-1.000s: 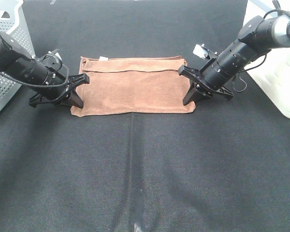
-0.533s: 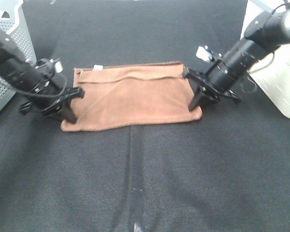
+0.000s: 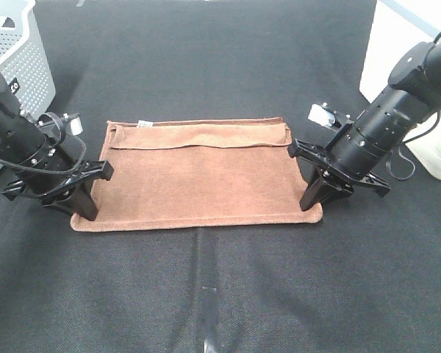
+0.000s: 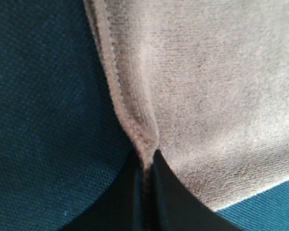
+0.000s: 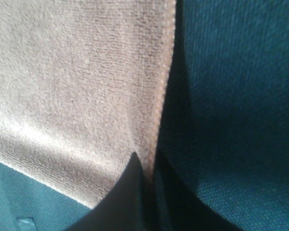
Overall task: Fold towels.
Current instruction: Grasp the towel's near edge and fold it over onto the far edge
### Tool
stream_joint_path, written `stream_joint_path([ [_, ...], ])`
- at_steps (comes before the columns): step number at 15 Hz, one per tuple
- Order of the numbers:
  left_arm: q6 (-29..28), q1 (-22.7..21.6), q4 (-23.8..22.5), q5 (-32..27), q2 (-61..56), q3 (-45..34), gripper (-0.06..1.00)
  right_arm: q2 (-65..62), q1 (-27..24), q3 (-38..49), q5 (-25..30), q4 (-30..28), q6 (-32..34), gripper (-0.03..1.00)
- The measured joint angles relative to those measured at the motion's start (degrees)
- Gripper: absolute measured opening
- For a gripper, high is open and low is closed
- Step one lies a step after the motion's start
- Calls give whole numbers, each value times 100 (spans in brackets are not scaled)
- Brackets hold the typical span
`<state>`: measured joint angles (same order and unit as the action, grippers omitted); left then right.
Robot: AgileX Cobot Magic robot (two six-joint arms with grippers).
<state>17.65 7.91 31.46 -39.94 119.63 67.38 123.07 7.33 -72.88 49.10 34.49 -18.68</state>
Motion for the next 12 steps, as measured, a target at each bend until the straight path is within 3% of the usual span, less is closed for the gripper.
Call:
stream_joint_path([
  [4,-281,0,-115,-11,6,802,1,23,0,-831,-29,-46,0,0],
  [9,-1071,-74,-613,-11,630,2418,1,854,0,-2911,149,-418,470,0],
  [12,-1152,-132,-625,-6,1043,3042,1,1255,0,-3592,246,-516,602,0],
])
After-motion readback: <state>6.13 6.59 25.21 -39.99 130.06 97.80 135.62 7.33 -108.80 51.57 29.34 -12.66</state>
